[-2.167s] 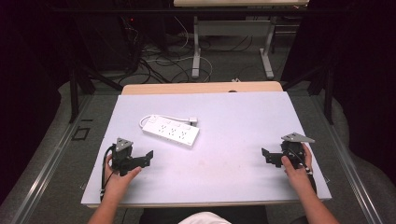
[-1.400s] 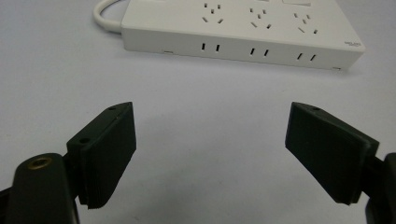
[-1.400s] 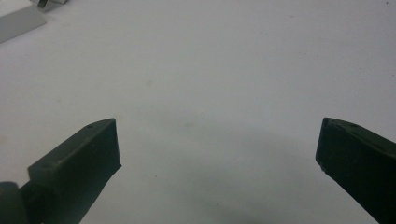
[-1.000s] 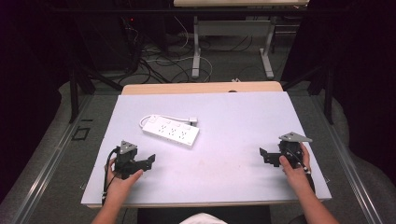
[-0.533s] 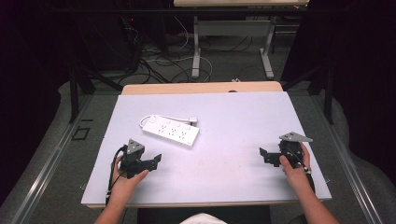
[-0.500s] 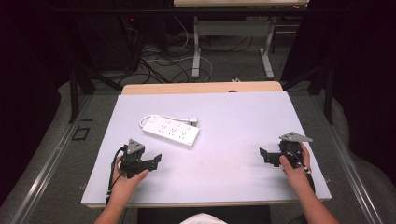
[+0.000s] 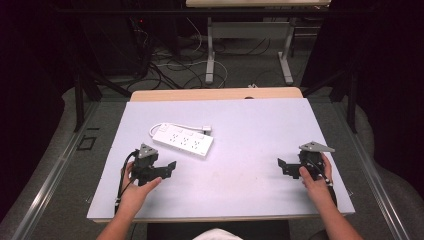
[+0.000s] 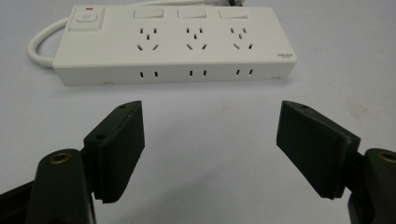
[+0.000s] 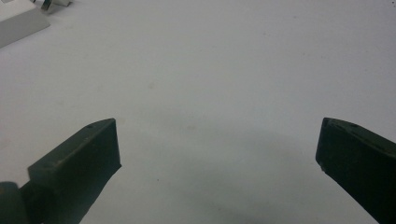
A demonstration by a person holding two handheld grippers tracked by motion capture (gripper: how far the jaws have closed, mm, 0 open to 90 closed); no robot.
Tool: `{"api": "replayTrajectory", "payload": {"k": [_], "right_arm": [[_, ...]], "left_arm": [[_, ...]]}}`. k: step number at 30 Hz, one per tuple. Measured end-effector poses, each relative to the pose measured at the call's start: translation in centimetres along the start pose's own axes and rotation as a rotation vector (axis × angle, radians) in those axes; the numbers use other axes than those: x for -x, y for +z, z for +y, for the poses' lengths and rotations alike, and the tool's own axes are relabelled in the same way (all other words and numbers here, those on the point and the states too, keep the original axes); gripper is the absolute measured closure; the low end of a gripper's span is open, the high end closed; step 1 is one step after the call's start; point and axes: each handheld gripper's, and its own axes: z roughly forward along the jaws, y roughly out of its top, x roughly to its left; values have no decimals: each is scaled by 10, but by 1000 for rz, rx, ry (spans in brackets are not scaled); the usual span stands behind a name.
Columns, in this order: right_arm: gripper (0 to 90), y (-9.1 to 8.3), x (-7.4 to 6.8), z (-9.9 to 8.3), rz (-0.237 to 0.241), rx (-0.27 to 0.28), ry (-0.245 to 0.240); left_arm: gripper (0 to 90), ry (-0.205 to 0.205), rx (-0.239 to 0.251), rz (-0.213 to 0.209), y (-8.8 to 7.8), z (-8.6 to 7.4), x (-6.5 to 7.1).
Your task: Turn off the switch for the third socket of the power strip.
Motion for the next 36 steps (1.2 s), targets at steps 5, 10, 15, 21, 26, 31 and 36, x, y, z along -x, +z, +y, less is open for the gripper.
{"api": "replayTrajectory", "payload": {"k": [5, 10, 15, 21, 26, 31, 36], "right_arm": [[0, 0, 0, 0, -3, 2, -3], [0, 0, -1, 0, 5, -4, 4], [0, 1, -1, 0, 6, -4, -1], [0, 1, -2, 0, 9, -4, -10], [0, 1, -2, -1, 8, -7, -10], [0, 1, -2, -1, 9, -7, -6], [0, 1, -2, -1, 11, -8, -5]], "left_arm": [[241, -6, -4, -10, -2, 12, 2], [247, -29, 7, -4, -2, 21, 2], [254, -31, -5, -11, -4, 27, 1], [262, -46, -9, -7, -6, 34, 0], [268, -63, -13, -20, -7, 41, -1], [273, -62, -22, -29, -6, 49, -1], [277, -56, -27, -25, -5, 53, 0]]}}
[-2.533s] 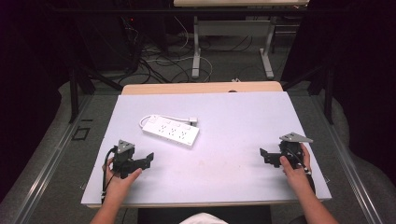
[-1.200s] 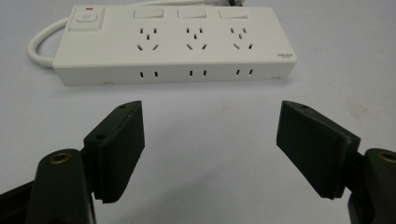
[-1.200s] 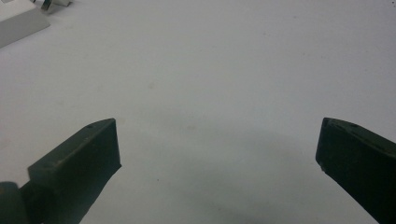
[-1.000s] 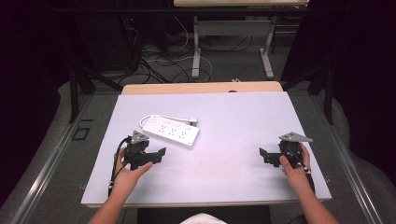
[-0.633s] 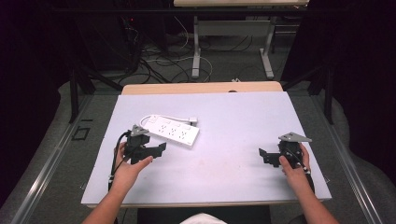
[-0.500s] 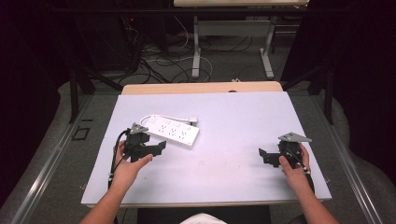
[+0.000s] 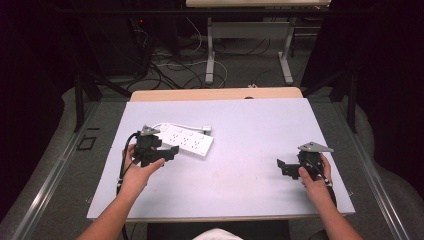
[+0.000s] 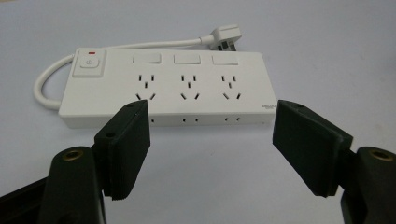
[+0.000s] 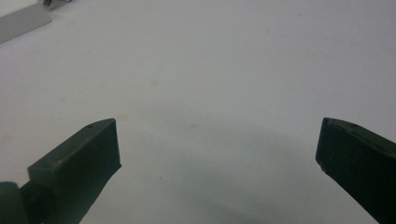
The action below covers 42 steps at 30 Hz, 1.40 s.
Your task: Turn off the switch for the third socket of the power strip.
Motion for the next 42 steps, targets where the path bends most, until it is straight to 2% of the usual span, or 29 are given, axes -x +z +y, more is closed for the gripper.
{"api": "replayTrajectory", "payload": {"k": [3, 4, 8, 27, 30, 36, 42], "right_arm": [[0, 0, 0, 0, 3, 0, 2], [0, 0, 0, 0, 3, 0, 4], [0, 0, 1, 0, 4, -1, 2], [0, 0, 1, 0, 4, 0, 10], [0, 0, 1, 0, 7, -1, 12], [0, 0, 1, 0, 8, -1, 12], [0, 1, 2, -1, 8, -2, 14]], "left_arm": [[279, 3, -2, 2, 1, 4, 1], [279, 15, -9, 2, 0, 6, 0], [283, 9, -4, 1, 0, 10, 1], [311, 31, -3, -4, 6, 37, 8], [323, 17, 9, -2, 9, 40, 10], [350, 15, -2, 2, 13, 46, 12], [386, -6, -2, -10, 18, 53, 15]]}}
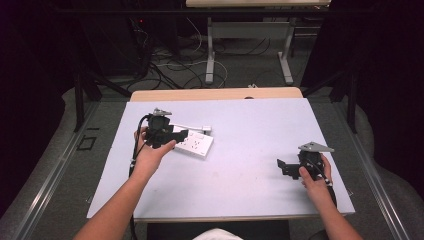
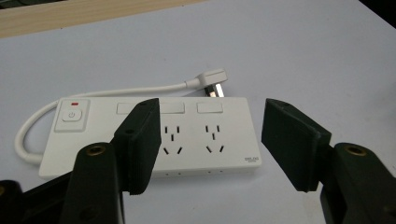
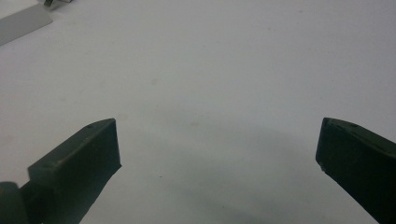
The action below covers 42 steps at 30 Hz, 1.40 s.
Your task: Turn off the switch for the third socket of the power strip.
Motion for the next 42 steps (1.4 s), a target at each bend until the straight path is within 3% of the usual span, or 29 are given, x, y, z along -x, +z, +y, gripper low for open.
{"api": "replayTrajectory", "payload": {"k": [14, 27, 32, 42], "right_arm": [[0, 1, 0, 0, 5, -2, 4], [0, 1, 0, 0, -1, 6, 0], [0, 1, 0, 0, 0, 4, -1], [0, 1, 1, 0, 5, -4, -3]], "left_arm": [[441, 20, -9, -8, 14, 15, 8], [467, 1, -27, -20, 31, 23, 12], [468, 12, -43, -13, 37, 24, 13], [470, -11, -58, -6, 51, 26, 11]]}}
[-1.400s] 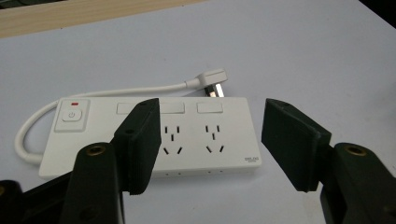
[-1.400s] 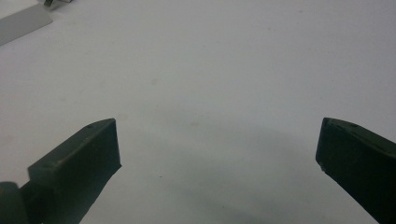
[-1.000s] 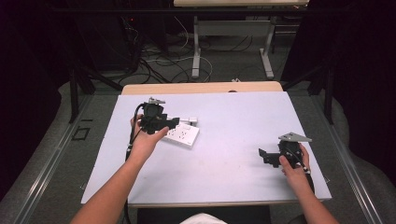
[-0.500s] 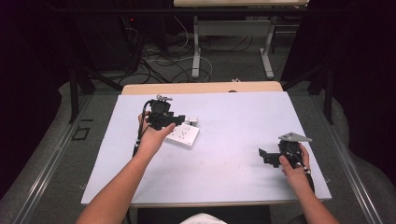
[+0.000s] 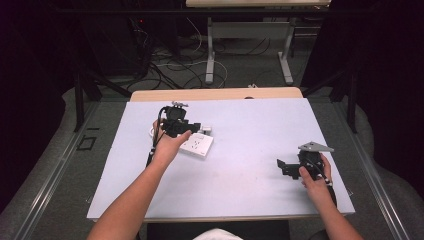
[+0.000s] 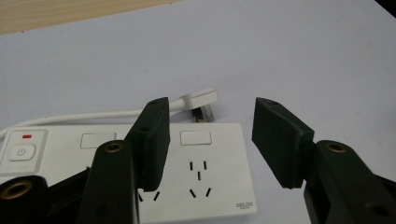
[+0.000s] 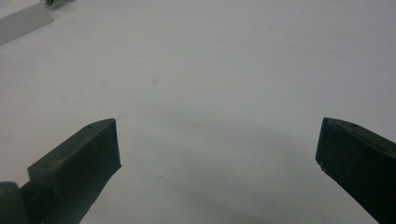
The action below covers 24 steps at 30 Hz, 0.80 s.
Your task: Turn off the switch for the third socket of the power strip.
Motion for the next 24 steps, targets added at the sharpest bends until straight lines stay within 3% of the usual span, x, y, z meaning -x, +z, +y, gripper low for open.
{"api": "replayTrajectory", "payload": {"k": [5, 19, 21, 24], "right_arm": [[0, 0, 0, 0, 4, 2, 1], [0, 1, 0, 0, 2, 4, 0], [0, 1, 1, 0, 7, 0, 0], [0, 1, 1, 0, 7, 0, 1]], "left_arm": [[503, -21, -15, -6, 7, 1, 0], [531, -28, -50, 1, 24, 1, -2], [537, -44, -49, 3, 27, 1, -2], [547, -34, -58, 3, 31, 1, -3]]}}
